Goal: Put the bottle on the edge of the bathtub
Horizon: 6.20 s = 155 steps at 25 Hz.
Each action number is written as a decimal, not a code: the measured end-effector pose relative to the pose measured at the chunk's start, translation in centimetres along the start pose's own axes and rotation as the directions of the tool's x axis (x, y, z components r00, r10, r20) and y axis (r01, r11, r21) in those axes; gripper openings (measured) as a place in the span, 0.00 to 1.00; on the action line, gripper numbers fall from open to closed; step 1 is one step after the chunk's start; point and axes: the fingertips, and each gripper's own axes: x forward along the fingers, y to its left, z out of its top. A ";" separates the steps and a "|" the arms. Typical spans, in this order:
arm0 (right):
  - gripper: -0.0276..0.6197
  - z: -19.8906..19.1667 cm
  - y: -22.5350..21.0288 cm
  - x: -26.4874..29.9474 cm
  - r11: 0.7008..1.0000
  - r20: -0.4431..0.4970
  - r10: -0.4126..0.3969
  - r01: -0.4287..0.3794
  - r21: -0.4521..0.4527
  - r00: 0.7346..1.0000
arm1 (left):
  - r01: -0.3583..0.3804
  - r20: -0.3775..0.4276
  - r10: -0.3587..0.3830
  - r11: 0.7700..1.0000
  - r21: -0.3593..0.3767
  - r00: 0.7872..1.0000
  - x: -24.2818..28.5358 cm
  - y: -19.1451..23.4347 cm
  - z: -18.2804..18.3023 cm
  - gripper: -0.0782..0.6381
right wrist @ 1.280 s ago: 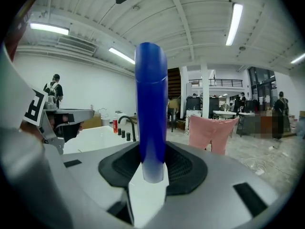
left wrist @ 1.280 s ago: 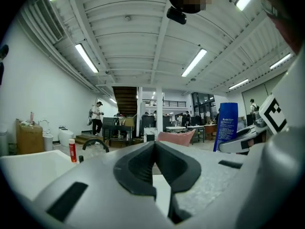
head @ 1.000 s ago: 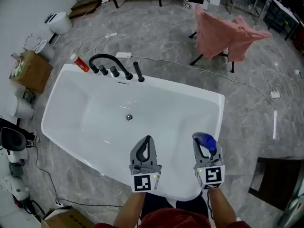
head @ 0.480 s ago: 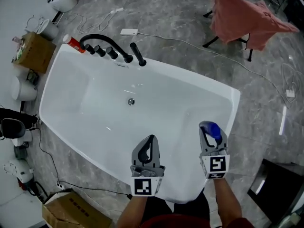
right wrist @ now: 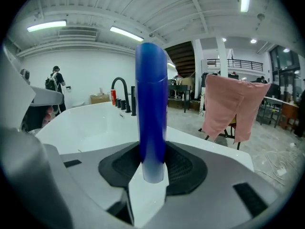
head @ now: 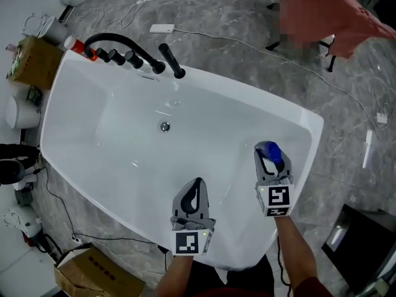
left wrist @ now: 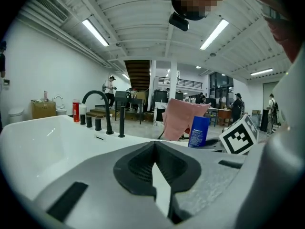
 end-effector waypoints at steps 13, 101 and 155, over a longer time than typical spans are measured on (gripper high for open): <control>0.27 3.9 -3.9 10.4 0.998 0.070 -0.055 0.058 -0.032 0.996 | 0.003 0.000 -0.003 1.000 0.009 1.000 3.0 0.8 -1.6 0.12; 0.37 24.9 7.5 -39.8 0.913 0.465 -0.384 0.404 0.060 0.798 | 0.170 0.330 -0.215 0.972 0.162 0.919 -23.0 -0.4 25.8 0.12; 0.04 25.4 5.6 -41.9 0.906 0.452 -0.410 0.410 0.103 0.792 | 0.226 0.350 -0.284 0.954 0.198 0.893 -22.8 -3.8 28.2 0.12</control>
